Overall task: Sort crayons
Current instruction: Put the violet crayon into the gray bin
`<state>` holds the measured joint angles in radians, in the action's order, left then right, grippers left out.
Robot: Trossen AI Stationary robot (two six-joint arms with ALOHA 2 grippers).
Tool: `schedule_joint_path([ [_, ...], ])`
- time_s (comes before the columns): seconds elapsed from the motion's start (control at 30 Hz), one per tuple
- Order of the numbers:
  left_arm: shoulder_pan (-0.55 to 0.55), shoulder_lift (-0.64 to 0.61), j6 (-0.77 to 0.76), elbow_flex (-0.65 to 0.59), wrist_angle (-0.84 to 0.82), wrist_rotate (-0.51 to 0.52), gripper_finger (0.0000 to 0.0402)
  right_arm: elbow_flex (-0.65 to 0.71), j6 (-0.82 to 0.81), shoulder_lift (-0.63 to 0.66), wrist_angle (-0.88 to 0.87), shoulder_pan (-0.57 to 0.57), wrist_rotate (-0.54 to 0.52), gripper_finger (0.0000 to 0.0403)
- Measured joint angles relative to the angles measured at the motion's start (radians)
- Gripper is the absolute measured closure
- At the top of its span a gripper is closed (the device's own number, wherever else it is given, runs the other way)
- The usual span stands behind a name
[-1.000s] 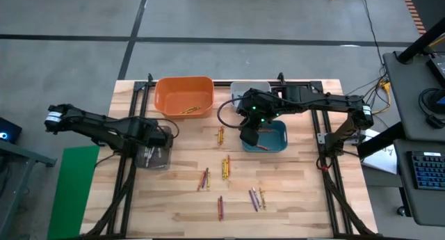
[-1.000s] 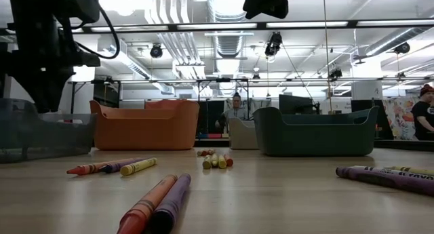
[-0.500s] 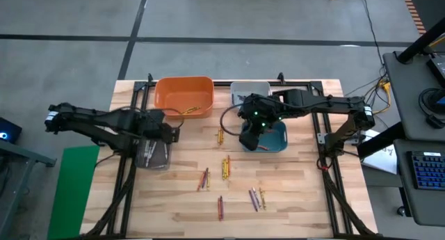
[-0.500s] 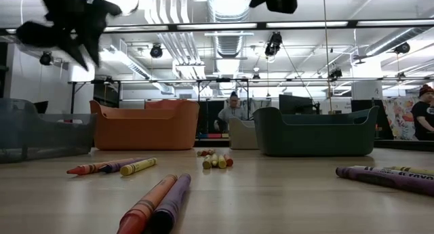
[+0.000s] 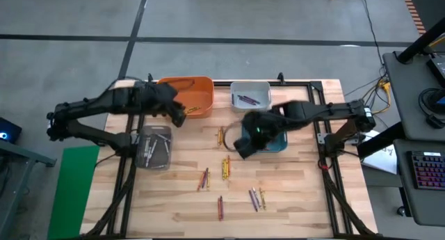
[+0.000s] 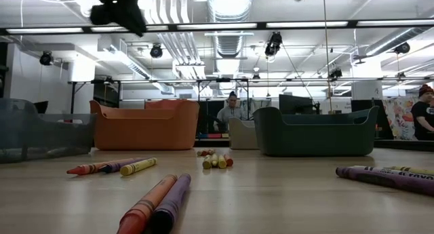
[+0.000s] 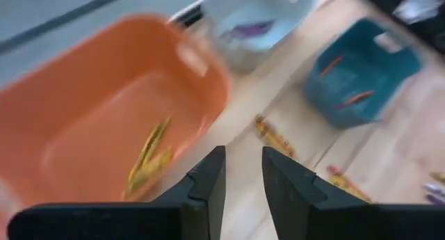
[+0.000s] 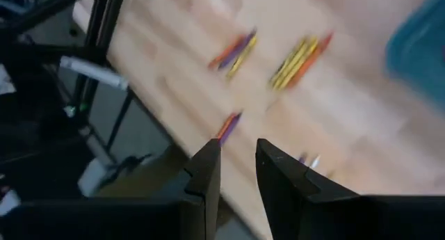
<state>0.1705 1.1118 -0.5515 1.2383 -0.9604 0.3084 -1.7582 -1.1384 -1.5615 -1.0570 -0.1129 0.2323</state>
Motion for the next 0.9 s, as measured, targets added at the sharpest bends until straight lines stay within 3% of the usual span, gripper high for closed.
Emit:
schedule_joint_path([
  [0.2, 0.105, -0.001, 0.306, 0.061, 0.094, -0.181, 0.0325, -0.001, -0.306, -0.058, 0.000, -0.113, 0.008, 0.0321],
  [0.3, 0.109, -0.010, 0.389, 0.086, 0.094, -0.235, 0.0325, -0.001, -0.454, -0.111, 0.000, -0.168, 0.011, 0.0321],
  [0.4, 0.107, -0.022, 0.429, 0.093, 0.102, -0.289, 0.0325, -0.001, -0.548, -0.169, 0.000, -0.225, 0.091, 0.0321],
  [0.57, 0.108, -0.069, 0.447, 0.059, 0.153, -0.301, 0.0325, -0.001, -0.569, -0.259, -0.012, -0.284, 0.108, 0.0321],
  [0.9, 0.108, -0.192, 0.437, 0.056, 0.146, -0.301, 0.0325, 0.000, -0.427, -0.467, -0.008, -0.298, 0.079, 0.0321],
])
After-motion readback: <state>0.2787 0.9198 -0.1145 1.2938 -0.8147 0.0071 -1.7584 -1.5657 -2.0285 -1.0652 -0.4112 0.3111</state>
